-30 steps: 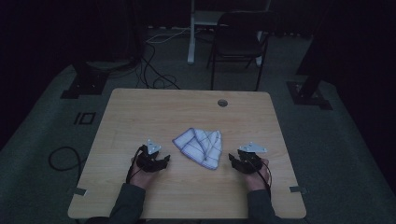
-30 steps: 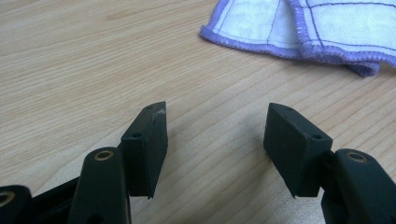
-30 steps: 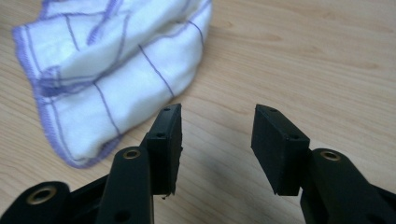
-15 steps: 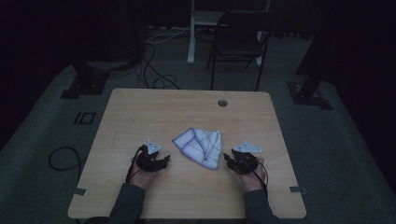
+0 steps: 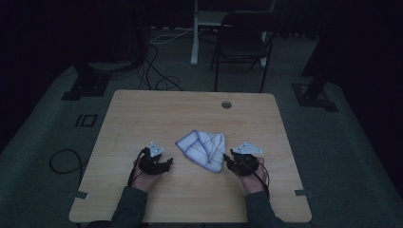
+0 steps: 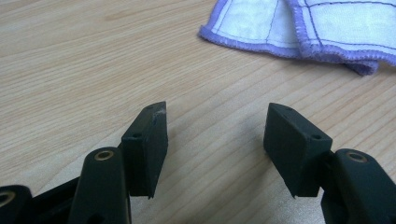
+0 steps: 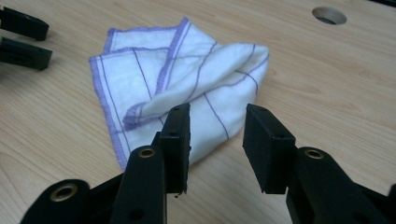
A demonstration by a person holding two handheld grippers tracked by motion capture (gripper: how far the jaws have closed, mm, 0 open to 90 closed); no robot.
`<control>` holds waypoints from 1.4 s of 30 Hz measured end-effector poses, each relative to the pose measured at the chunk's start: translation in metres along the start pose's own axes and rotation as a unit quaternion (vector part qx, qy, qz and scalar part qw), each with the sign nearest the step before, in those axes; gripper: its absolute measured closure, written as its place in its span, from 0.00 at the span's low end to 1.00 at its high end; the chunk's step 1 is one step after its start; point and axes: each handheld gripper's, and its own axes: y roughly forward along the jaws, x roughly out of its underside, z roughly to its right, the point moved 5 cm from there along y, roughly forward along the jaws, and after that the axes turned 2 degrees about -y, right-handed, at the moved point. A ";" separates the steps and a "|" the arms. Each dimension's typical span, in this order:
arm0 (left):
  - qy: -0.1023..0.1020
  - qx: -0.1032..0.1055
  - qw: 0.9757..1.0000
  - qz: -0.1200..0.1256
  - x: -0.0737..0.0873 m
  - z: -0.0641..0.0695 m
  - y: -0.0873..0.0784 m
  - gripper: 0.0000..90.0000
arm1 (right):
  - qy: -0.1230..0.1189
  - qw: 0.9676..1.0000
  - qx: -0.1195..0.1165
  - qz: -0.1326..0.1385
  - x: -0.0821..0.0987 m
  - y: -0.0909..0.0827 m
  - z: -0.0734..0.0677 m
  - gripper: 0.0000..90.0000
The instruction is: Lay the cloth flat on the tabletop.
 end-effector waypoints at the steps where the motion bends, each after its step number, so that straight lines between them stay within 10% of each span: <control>1: 0.000 0.000 1.000 0.000 0.000 0.000 0.000 0.45 | -0.001 1.000 -0.001 0.002 -0.001 0.000 -0.001 0.68; 42: -0.001 -0.001 1.000 0.000 0.000 -0.001 0.000 0.45 | -0.087 0.993 -0.082 -0.022 -0.013 0.054 -0.076 0.73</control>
